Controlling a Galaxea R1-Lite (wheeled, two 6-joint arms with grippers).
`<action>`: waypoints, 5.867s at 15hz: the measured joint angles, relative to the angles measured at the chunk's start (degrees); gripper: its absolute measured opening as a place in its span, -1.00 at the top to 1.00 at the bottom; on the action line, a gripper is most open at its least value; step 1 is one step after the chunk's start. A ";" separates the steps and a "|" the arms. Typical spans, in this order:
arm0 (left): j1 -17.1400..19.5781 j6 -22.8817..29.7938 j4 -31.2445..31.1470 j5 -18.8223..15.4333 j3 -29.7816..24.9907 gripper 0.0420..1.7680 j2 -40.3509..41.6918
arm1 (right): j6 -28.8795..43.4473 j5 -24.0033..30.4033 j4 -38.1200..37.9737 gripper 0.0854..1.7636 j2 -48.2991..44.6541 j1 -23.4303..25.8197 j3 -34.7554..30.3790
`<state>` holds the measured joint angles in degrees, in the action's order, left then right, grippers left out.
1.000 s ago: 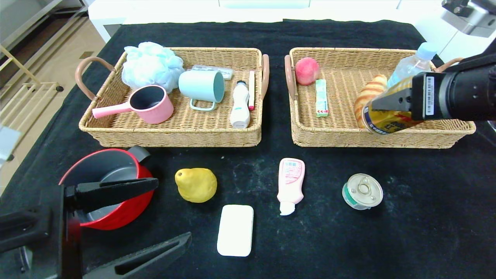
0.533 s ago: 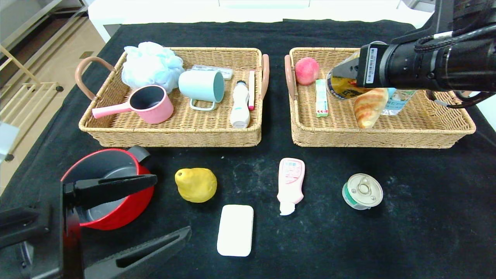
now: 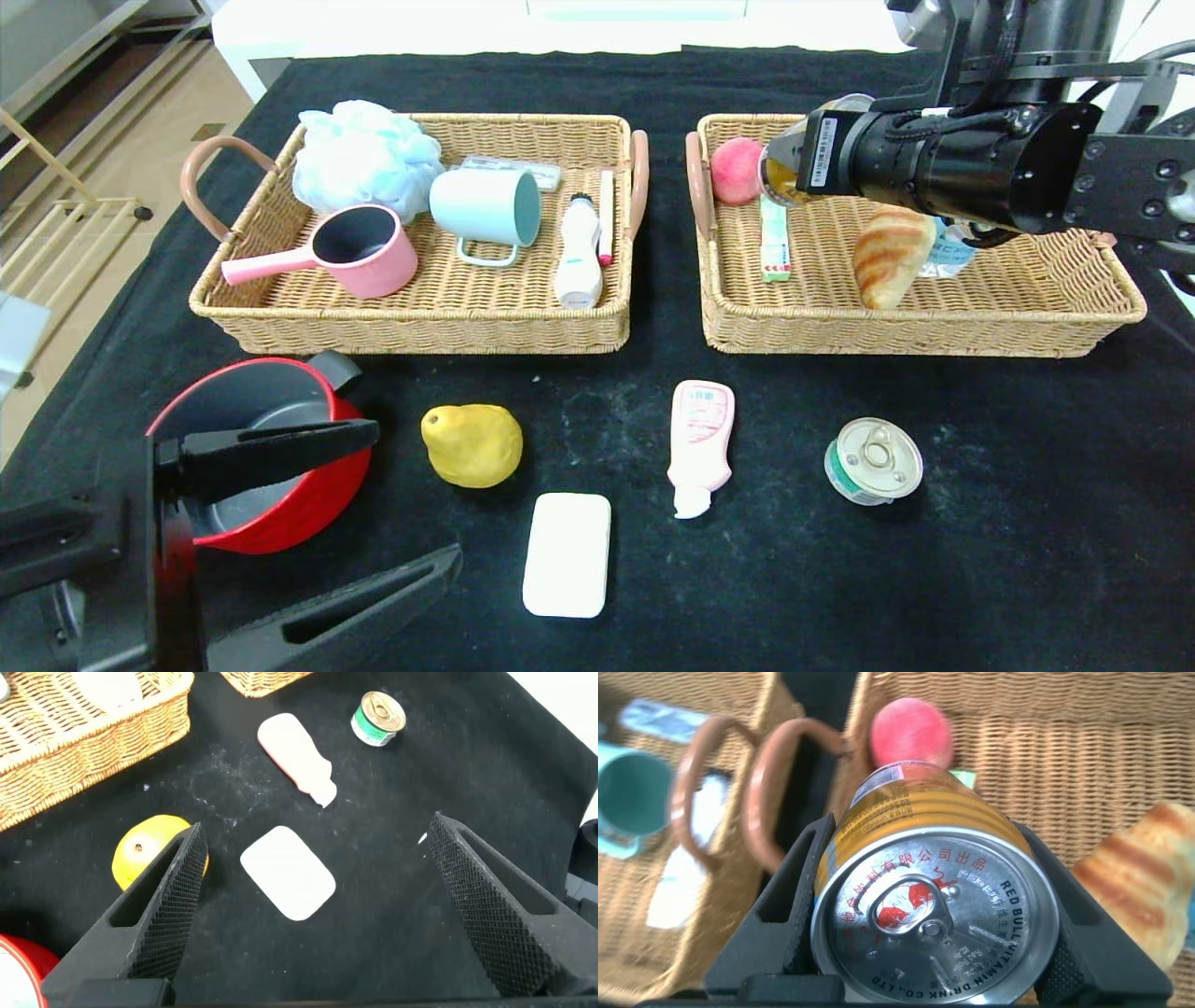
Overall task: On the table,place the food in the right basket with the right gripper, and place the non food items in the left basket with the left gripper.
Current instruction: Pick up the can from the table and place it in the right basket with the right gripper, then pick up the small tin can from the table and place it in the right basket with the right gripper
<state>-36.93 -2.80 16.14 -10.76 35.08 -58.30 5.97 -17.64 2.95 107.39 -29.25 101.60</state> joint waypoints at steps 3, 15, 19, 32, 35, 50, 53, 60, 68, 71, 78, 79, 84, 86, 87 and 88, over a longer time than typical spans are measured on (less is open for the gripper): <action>0.00 -0.06 0.00 -0.04 0.02 -0.94 0.06 | -0.24 -1.57 0.71 -0.34 1.66 1.55 0.17; 0.41 -0.85 1.06 -0.09 -0.06 -0.94 -0.05 | -0.20 -3.78 1.04 -0.39 3.23 2.35 0.02; 0.44 -0.88 1.06 -0.09 -0.09 -0.94 -0.16 | -0.09 -3.80 0.84 -0.61 2.95 2.38 -0.16; 0.44 -0.78 1.06 0.00 -0.09 -0.94 -0.52 | -0.17 -3.77 -4.88 -0.87 -2.78 1.22 -5.38; 0.62 -0.78 1.13 0.00 0.05 -0.94 -0.57 | -0.16 -3.74 -8.13 -0.89 -6.49 0.78 -9.35; 1.51 -0.94 1.24 -0.23 -0.11 -0.94 -0.90 | 8.79 -3.74 -34.56 -0.92 -24.70 -3.94 -23.74; 1.46 -0.94 1.22 -0.26 -0.13 -0.94 -0.94 | 9.13 -3.69 -35.00 -0.92 -25.38 -4.84 -26.36; 1.43 -1.27 1.13 -0.23 -0.20 -0.94 -0.88 | 13.97 -3.35 -35.47 -0.93 -21.59 -7.83 -27.17; 1.43 -1.30 1.13 -0.34 -0.22 -0.94 -0.68 | 18.97 -4.40 -36.83 -0.93 -15.41 -9.06 -25.91; 1.35 -1.29 1.06 -0.34 -0.26 -0.94 -0.66 | 21.48 -4.68 -36.68 -0.94 -13.76 -9.12 -25.53; 1.38 -1.62 1.06 -0.37 -0.28 -0.94 -0.49 | 23.63 -5.60 -36.46 -0.94 -10.95 -9.09 -25.03; 1.40 -1.63 1.06 -0.37 -0.28 -0.94 -0.46 | 23.87 -5.90 -36.49 -0.94 -10.73 -9.07 -25.03; 1.40 -1.66 1.06 -0.34 -0.30 -0.94 -0.44 | 24.10 -5.92 -36.51 -0.94 -9.55 -9.06 -25.03; 1.43 -1.63 1.06 -0.34 -0.30 -0.94 -0.44 | 24.10 -5.90 -36.51 -0.94 -9.18 -9.06 -25.00; 1.43 -1.66 1.08 -0.34 -0.30 -0.94 -0.41 | 24.10 -5.89 -36.49 -0.94 -9.07 -9.06 -24.98; 1.43 -1.63 1.08 -0.32 -0.30 -0.94 -0.38 | 24.13 -5.89 -36.49 -0.94 -8.98 -9.03 -24.98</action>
<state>-35.50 -4.44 17.23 -11.08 34.78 -58.67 30.10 -23.53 -33.54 98.40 -38.28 76.62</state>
